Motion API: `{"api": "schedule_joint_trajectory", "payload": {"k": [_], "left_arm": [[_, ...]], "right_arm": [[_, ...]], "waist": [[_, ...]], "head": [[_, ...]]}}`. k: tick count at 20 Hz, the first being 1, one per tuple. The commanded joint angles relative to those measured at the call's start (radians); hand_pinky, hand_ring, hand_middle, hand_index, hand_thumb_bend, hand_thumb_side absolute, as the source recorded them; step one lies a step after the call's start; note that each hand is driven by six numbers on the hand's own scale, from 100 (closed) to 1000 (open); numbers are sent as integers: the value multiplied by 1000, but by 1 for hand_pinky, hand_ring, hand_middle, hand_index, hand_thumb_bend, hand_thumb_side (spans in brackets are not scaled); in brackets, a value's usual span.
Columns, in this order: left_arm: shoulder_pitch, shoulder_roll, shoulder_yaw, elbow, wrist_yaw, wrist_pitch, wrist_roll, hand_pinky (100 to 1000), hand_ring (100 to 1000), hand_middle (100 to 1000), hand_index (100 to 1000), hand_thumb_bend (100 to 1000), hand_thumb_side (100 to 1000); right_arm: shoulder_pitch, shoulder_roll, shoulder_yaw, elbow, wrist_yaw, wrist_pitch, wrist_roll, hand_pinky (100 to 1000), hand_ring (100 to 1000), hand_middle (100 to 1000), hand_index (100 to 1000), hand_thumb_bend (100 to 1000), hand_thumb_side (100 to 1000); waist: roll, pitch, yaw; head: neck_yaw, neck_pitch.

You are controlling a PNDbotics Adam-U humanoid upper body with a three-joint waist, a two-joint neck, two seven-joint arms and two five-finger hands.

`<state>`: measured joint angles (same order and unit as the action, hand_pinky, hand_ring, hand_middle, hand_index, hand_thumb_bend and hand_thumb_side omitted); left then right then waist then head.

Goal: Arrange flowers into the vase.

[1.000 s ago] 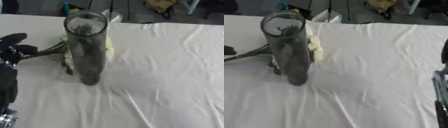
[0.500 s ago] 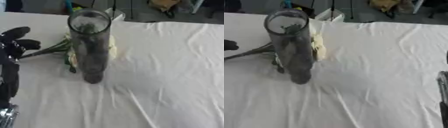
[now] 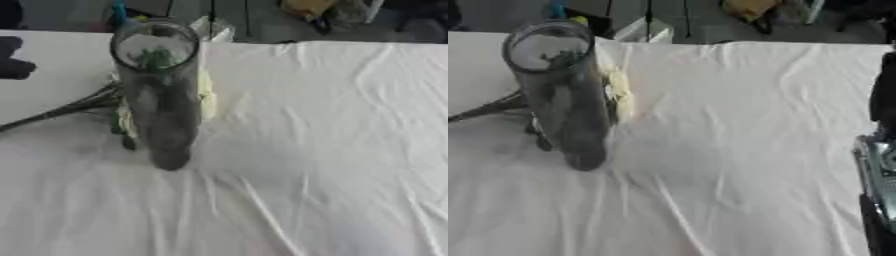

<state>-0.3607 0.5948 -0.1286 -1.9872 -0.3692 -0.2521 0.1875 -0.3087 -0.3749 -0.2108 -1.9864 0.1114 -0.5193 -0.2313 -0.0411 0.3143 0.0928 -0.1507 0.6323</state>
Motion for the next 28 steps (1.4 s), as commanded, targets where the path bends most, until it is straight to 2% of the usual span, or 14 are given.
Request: {"api": "schedule_joint_trajectory", "payload": {"k": [1, 6, 12, 16, 23, 28], "left_arm": [[-17, 75, 13, -13, -79, 44, 3, 740, 743, 802, 875, 145, 874], [-26, 128, 12, -13, -192, 113, -34, 767, 775, 810, 906, 178, 833], [-54, 204, 12, -13, -319, 190, -153, 785, 797, 815, 935, 230, 808], [-76, 236, -1, -13, -352, 215, -276, 804, 816, 831, 956, 247, 839], [-143, 288, -30, -13, -383, 243, -452, 799, 813, 827, 966, 329, 918], [-194, 321, -56, 3, -403, 256, -569, 798, 818, 833, 974, 385, 903]], "right_arm": [[-13, -30, 1, -14, -12, -2, 6, 624, 540, 521, 655, 100, 1000], [-14, -34, 4, -14, -16, -3, 12, 625, 539, 520, 655, 100, 1000], [-12, -35, 6, -14, -20, -1, 19, 627, 536, 519, 655, 100, 1000], [-10, -35, 9, -14, -21, -1, 25, 627, 541, 519, 655, 100, 1000], [-6, -35, 14, -14, -22, -1, 38, 629, 540, 517, 655, 100, 1000], [-4, -36, 20, -14, -24, -4, 48, 629, 539, 515, 655, 100, 1000]], "waist": [[18, 0, -3], [23, 1, -4], [28, -1, -4], [30, -1, -6], [33, 1, -11], [35, 4, -19]], "head": [[-8, -7], [13, -15], [66, -24], [91, -27], [95, -33], [96, -39]]}}
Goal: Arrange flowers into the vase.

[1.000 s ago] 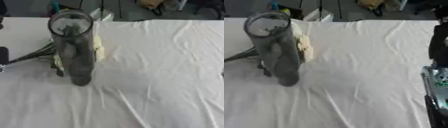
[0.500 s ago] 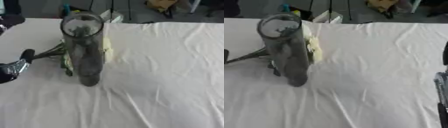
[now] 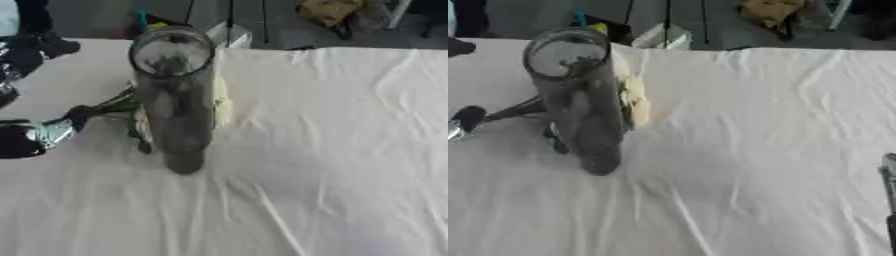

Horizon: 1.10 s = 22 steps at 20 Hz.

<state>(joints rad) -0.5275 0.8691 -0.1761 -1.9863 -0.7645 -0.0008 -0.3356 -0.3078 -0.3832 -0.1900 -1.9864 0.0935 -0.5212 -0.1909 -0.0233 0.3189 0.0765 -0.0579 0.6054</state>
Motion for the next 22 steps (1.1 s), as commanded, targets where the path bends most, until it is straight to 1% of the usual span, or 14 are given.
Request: {"api": "schedule_joint_trajectory", "payload": {"k": [1, 3, 10, 14, 17, 22], "left_arm": [[-39, 50, -14, 16, -8, 2, -60, 799, 819, 834, 975, 390, 901], [-64, 50, -26, 52, -10, -9, -84, 800, 825, 841, 975, 420, 893], [-136, 34, -52, 164, -33, -51, -130, 796, 823, 830, 972, 469, 869], [-165, 19, -60, 222, -55, -53, -141, 789, 813, 807, 965, 475, 873], [-193, 0, -69, 291, -69, -49, -159, 776, 801, 798, 965, 477, 869], [-229, -35, -78, 393, -69, -58, -179, 761, 795, 808, 970, 461, 872]], "right_arm": [[-4, -27, -1, -14, -7, -3, 9, 629, 539, 515, 655, 100, 1000], [-4, -27, 1, -14, -7, -4, 12, 630, 538, 514, 655, 100, 1000], [-2, -25, 5, -14, -9, -7, 22, 631, 536, 511, 654, 100, 1000], [-1, -22, 7, -14, -8, -7, 29, 632, 534, 509, 654, 100, 1000], [-1, -20, 8, -14, -8, -8, 33, 632, 533, 508, 653, 100, 1000], [0, -16, 9, -14, -6, -10, 39, 633, 530, 506, 652, 100, 1000]], "waist": [[17, 0, -4], [18, 1, -6], [19, 9, -12], [19, 15, -15], [18, 19, -19], [15, 25, -26]], "head": [[3, -14], [3, -14], [2, -25], [4, -34], [7, -41], [9, -48]]}}
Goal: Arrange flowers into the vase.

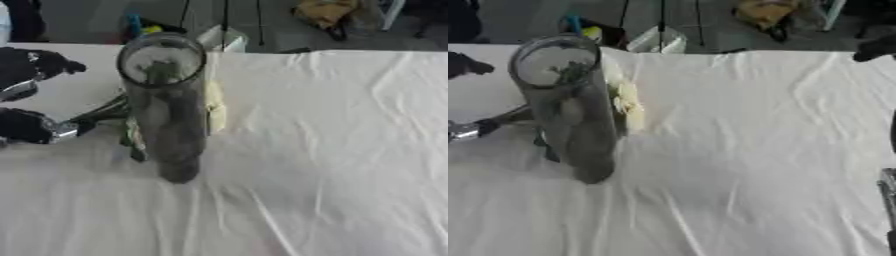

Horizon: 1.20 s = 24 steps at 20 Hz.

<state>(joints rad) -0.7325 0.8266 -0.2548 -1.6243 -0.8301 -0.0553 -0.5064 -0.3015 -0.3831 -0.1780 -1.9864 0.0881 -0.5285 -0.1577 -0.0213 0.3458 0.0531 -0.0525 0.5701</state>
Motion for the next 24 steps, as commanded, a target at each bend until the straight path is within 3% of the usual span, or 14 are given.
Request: {"api": "schedule_joint_trajectory", "payload": {"k": [1, 14, 24], "left_arm": [[-30, -1, 0, 49, 3, -5, -10, 761, 794, 809, 968, 459, 872], [-75, -58, -8, 194, -4, -27, -16, 756, 802, 844, 972, 476, 791], [-98, -87, -1, 272, -24, -24, 19, 744, 790, 829, 959, 459, 795]], "right_arm": [[-6, -15, -3, -14, -1, -3, 6, 634, 529, 506, 652, 100, 1000], [-7, -4, 2, -14, 0, -5, 18, 636, 524, 501, 651, 100, 1000], [-9, 3, 6, -14, -1, -8, 31, 638, 523, 499, 651, 100, 1000]], "waist": [[12, 0, -4], [5, 16, -14], [2, 28, -23]], "head": [[4, -14], [13, -36], [16, -50]]}}
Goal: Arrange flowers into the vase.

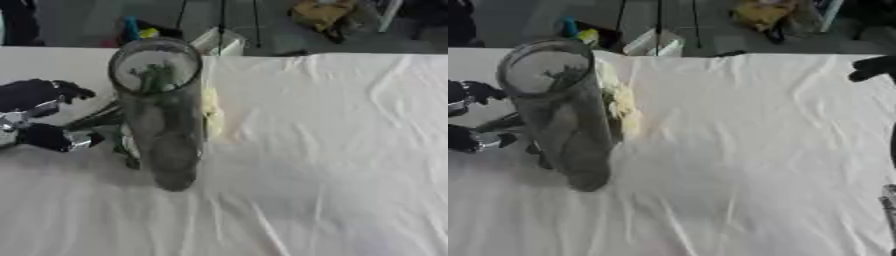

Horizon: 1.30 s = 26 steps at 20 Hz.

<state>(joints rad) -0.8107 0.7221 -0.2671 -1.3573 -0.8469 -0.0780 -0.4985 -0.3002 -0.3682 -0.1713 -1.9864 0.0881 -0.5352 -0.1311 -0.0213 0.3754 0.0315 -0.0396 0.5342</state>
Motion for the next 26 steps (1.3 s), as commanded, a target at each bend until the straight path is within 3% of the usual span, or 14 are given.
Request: {"api": "schedule_joint_trajectory", "payload": {"k": [1, 12, 26], "left_arm": [[-19, 16, 10, 11, -14, -4, 13, 741, 788, 827, 957, 459, 794], [-22, 0, 8, 50, -62, -27, 27, 717, 758, 806, 941, 449, 744], [-38, -15, 18, 98, -104, -22, 92, 697, 739, 782, 922, 311, 730]], "right_arm": [[-10, -11, -1, -14, -1, -2, 5, 638, 523, 499, 651, 100, 1000], [-10, -3, -1, -14, 4, -5, 13, 640, 520, 497, 651, 100, 1000], [-7, 5, 4, -14, 6, -9, 29, 643, 517, 494, 652, 100, 1000]], "waist": [[2, 1, -3], [-1, 16, -10], [-5, 30, -20]], "head": [[3, -15], [4, -20], [12, -41]]}}
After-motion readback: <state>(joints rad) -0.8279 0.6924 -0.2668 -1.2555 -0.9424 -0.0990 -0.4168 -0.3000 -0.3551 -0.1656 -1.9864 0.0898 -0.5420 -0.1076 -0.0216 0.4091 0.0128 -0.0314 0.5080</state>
